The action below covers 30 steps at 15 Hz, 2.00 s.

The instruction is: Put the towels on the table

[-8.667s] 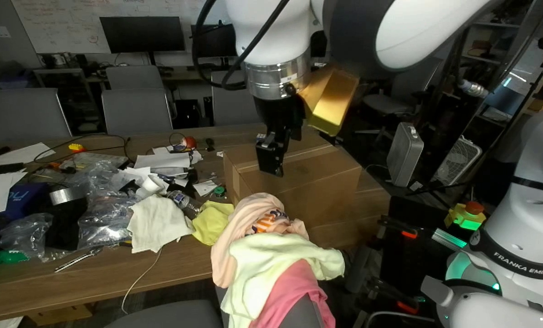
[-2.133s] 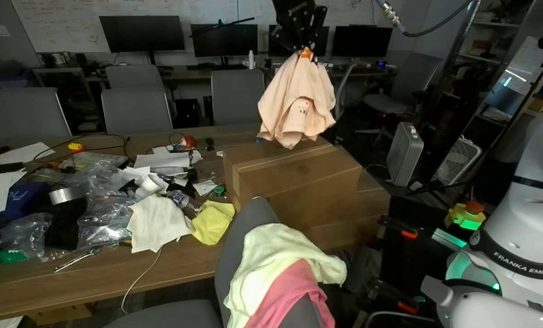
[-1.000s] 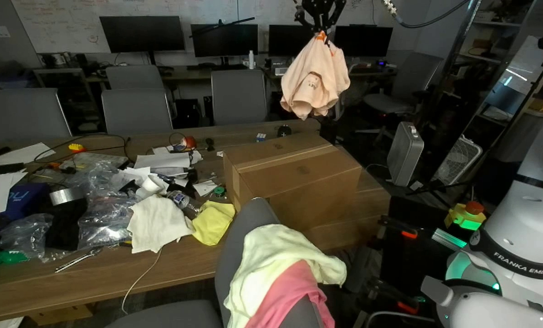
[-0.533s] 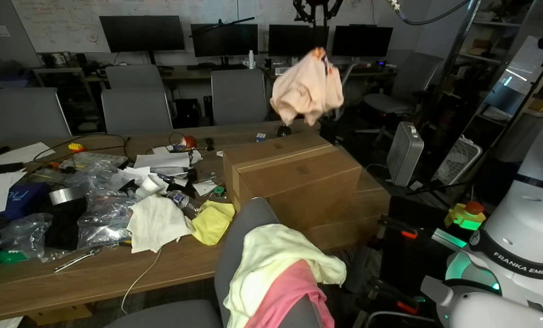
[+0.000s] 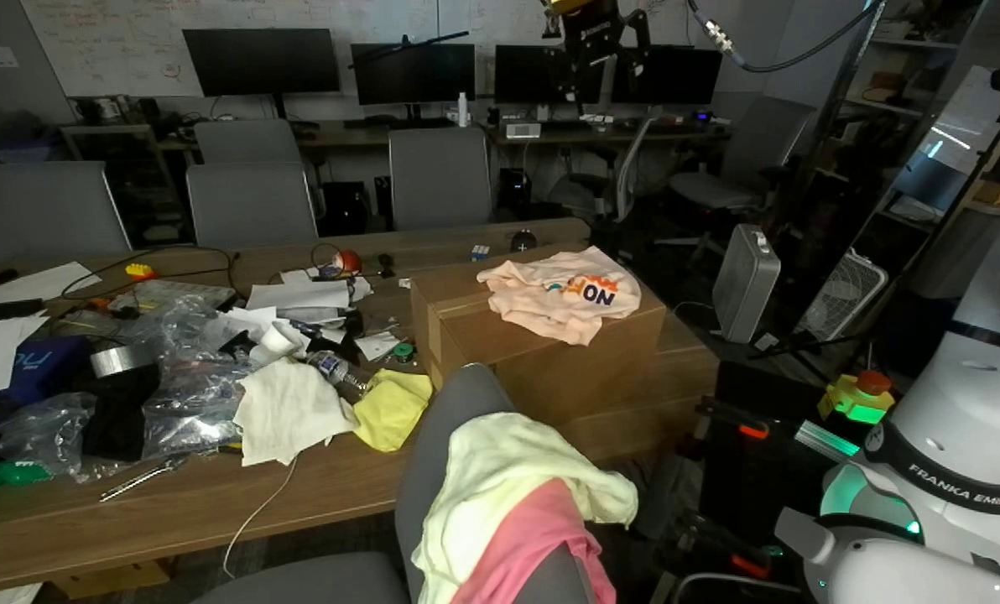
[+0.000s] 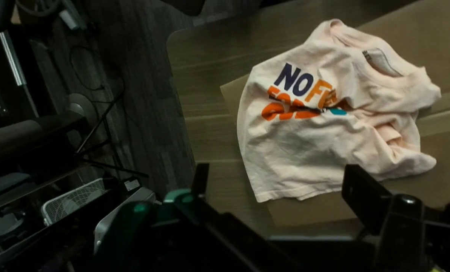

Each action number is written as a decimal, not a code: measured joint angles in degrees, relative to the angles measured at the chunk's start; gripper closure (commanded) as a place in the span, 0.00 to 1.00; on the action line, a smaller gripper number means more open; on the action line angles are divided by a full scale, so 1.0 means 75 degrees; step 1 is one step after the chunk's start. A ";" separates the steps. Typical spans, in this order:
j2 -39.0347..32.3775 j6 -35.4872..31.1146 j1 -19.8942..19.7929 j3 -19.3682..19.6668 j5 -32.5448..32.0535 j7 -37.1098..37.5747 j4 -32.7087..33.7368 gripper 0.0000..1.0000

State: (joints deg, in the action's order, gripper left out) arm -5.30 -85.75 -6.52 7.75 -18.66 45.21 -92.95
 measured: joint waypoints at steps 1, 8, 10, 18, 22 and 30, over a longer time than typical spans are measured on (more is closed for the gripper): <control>0.0046 0.0057 0.0033 -0.0047 0.0008 -0.0282 -0.0166 0.00; 0.0653 0.0697 0.0743 -0.0868 0.0006 -0.1559 -0.1451 0.00; 0.0736 0.0956 0.1061 -0.1220 0.0004 -0.1718 -0.1706 0.00; 0.0470 0.1735 0.2385 -0.2596 -0.0218 -0.2118 -0.2312 0.00; 0.0103 0.1436 0.2893 -0.2994 -0.0684 -0.2282 -0.2510 0.00; -0.0024 -0.0753 0.2919 -0.2842 -0.0163 -0.2023 -0.2727 0.00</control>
State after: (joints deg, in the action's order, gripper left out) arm -5.48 -91.40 15.37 -13.57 -19.88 30.03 -113.40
